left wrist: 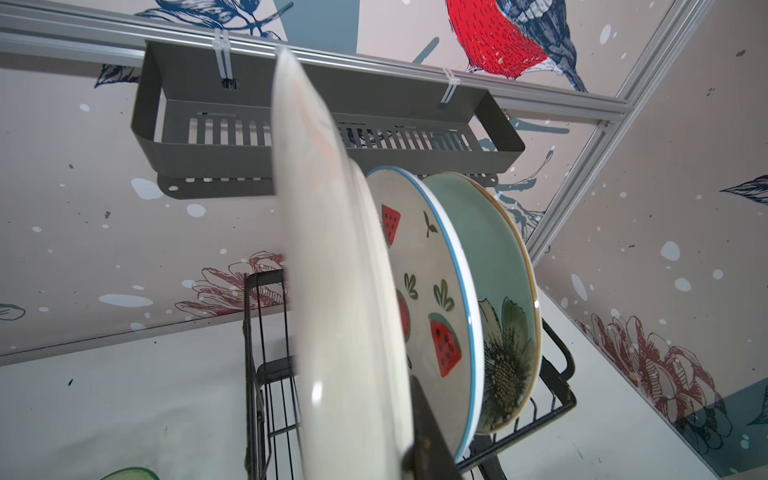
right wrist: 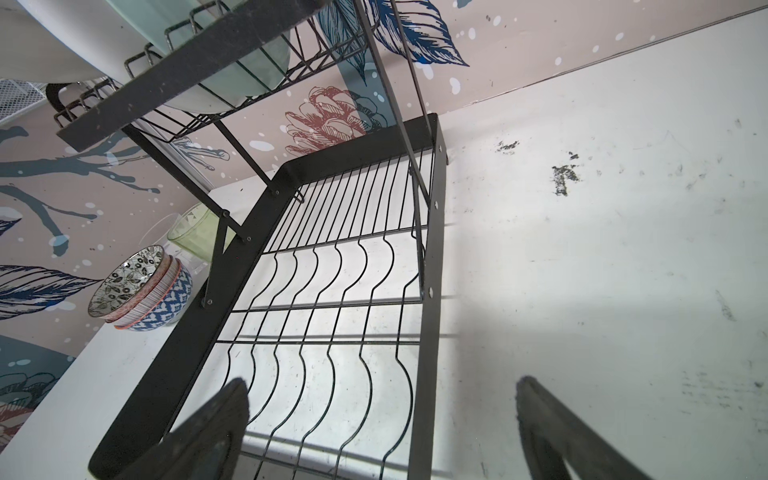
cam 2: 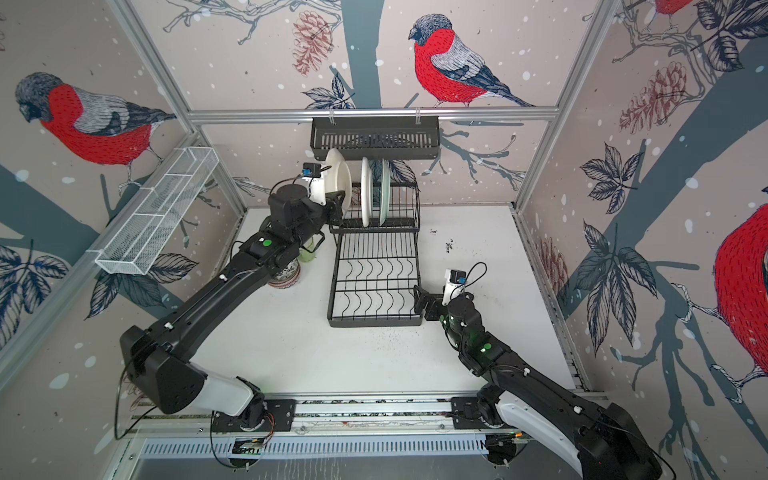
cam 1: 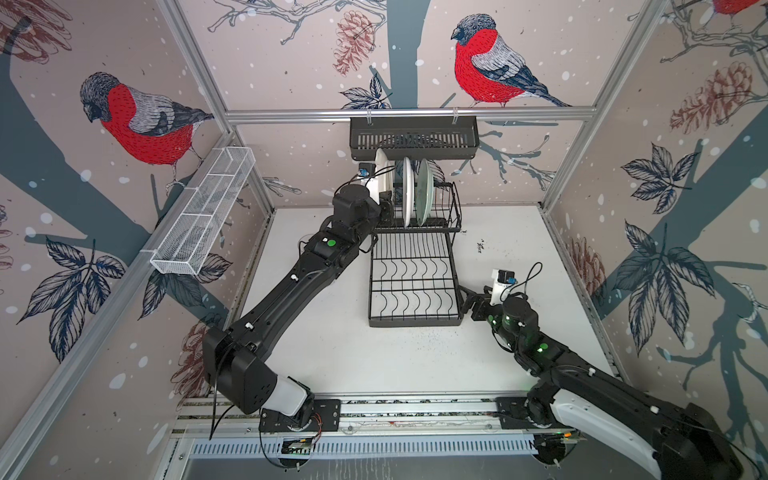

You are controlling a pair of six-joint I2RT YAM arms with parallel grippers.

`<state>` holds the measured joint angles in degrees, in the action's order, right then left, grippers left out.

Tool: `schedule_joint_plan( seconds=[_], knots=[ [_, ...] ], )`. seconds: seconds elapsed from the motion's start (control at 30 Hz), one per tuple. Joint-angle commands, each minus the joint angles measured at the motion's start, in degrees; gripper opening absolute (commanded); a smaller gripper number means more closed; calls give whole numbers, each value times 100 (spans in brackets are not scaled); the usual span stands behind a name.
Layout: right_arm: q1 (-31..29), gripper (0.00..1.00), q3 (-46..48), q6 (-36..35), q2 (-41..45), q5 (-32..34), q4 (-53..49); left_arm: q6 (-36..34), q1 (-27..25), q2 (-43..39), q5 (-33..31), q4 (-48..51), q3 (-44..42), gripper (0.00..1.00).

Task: Unload the mixed dishes from the dish rack
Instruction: 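Lift the white plate up and out of the rack with the left gripper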

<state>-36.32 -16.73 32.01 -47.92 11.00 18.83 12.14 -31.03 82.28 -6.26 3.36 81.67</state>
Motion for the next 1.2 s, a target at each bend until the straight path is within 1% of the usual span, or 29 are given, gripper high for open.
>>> schedule_joint_plan(
  seconds=[0.0,0.13,0.23,0.4,0.57,0.8,0.97,1.03,1.17],
  knots=[
    [8,100,-151,141,2,-110,-127,235,-8,-412,-12,-1003,-357,0],
    [19,100,-283,306,-59,80,-312,485,-9,-837,266,-1142,-885,0],
    [36,99,-369,379,-141,95,-458,555,-4,-1098,408,-1230,-1223,0],
    [54,99,-486,539,-270,-88,-656,614,-15,-1459,503,-1300,-1661,0],
    [54,99,-584,725,-280,-294,-849,745,-17,-1832,737,-1355,-2086,0],
    [53,100,-485,875,-136,-272,-966,779,-17,-2401,964,-1424,-2603,0],
    [61,100,-480,910,13,-205,-1116,716,-11,-2594,1247,-1242,-2742,0],
    [80,99,-476,888,102,-265,-1140,684,-31,-2612,1401,-1171,-2789,0],
    [184,99,-681,945,187,-473,-1553,664,-180,-2553,1557,-1034,-2933,0]
  ],
)
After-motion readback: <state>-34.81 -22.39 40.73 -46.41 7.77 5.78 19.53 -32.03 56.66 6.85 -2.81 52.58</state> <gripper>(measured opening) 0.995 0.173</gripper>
